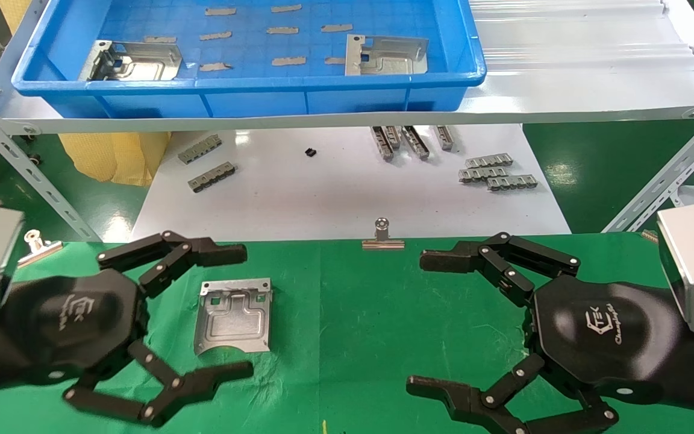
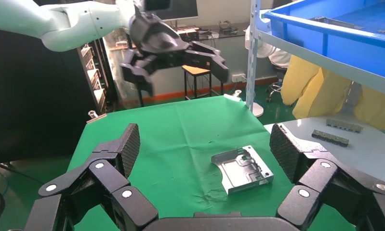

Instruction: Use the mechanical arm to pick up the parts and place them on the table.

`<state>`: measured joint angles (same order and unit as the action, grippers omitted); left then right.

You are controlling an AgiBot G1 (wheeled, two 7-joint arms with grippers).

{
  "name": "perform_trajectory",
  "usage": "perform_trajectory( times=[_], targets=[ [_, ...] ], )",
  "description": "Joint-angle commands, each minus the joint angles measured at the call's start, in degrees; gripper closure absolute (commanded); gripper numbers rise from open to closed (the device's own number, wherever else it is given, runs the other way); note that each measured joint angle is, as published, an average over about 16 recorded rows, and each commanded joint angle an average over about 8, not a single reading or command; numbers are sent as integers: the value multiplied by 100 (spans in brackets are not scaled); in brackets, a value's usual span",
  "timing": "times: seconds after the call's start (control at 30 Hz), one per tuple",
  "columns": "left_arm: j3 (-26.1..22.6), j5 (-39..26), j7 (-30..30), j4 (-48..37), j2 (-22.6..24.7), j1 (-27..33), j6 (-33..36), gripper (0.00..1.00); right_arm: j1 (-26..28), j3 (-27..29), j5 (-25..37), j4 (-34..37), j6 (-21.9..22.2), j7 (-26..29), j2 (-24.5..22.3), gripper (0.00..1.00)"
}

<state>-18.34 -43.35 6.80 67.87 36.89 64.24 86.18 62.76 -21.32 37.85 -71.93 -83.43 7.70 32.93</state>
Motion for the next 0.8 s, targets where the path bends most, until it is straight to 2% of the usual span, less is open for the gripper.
perform_trajectory(
  times=[0.03, 0.3, 0.8],
  targets=[
    [103, 66, 177, 254, -84, -119, -22, 0, 0, 0, 0, 0, 0, 0, 0, 0],
    [328, 219, 500, 807, -262, -376, -62, 0, -1, 1, -1, 1, 1, 0, 0, 0],
    [268, 178, 425, 652, -216, -310, -58, 0, -1, 0, -1, 1, 2, 0, 0, 0]
  ],
)
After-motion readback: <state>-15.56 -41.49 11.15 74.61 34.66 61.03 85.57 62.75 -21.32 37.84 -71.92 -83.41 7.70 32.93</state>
